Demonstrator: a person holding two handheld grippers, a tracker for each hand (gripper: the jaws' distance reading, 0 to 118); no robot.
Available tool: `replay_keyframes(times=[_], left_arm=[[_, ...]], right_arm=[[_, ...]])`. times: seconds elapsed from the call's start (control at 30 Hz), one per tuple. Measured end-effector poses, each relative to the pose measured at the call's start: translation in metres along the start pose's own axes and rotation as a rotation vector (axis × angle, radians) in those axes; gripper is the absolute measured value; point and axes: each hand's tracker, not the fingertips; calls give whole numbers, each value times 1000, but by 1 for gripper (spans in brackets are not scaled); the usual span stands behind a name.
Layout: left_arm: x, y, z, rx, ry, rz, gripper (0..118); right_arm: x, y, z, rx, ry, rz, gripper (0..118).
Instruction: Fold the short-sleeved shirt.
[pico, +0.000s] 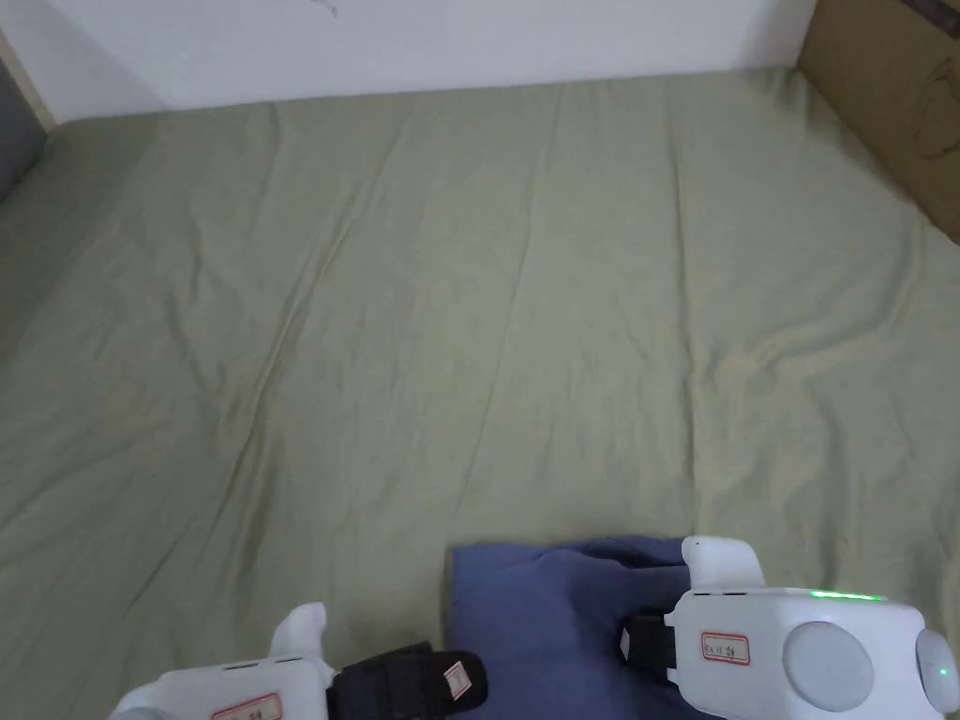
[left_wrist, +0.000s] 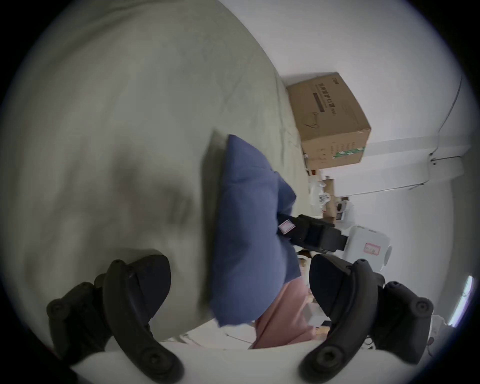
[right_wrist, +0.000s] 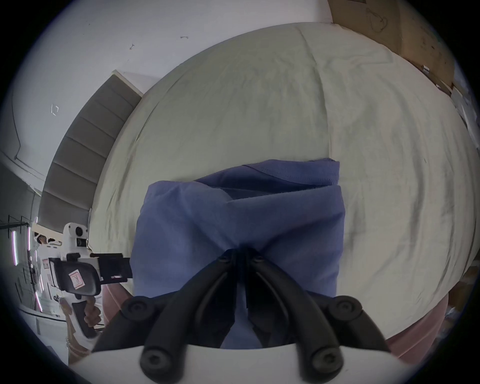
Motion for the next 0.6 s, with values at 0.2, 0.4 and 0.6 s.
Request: replay_keyframes(times=[0.2,0.4,0.6], left_arm=[[-7,21,-46,-46,-132,22,112],[-12,27,-55,-53,-60,11,23],[-13,29,-21,-49,-76,-13,23]], right_arm=[[-7,-1,3,-2,-18,13,8],[-17,0,7,9,-55,36,8],[-33,3,28,25,-14,29,8]])
